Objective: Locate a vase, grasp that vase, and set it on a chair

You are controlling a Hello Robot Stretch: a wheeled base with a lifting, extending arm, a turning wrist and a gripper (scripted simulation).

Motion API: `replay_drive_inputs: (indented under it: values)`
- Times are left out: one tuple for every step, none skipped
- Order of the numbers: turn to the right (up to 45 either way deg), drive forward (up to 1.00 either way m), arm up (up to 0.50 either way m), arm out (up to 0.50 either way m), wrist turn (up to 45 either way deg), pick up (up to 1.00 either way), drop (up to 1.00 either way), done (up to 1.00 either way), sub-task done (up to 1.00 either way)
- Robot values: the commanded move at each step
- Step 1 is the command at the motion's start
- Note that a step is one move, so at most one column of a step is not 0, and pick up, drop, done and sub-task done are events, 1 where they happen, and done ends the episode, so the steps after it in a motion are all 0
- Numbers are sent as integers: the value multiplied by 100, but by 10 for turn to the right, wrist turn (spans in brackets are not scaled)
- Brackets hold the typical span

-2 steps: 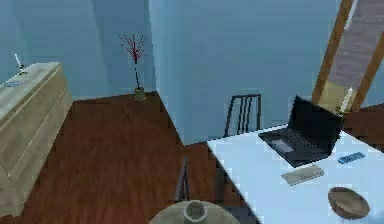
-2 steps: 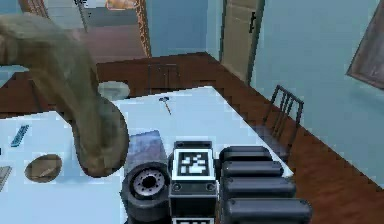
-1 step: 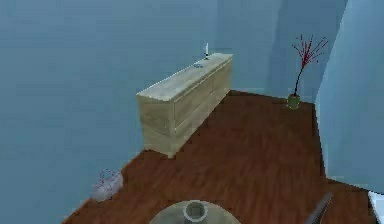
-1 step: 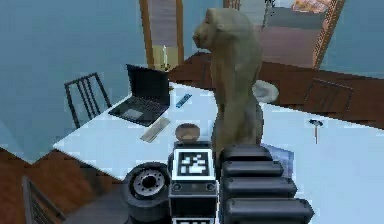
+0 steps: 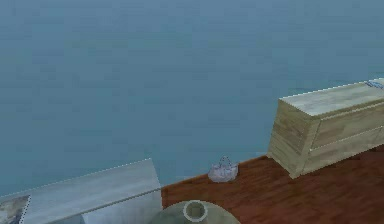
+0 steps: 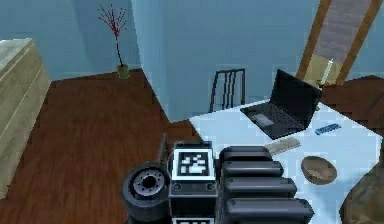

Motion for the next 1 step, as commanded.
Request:
replay_drive_inputs:
  values:
    - [-30, 0, 0, 0, 0, 0, 0, 0, 0]
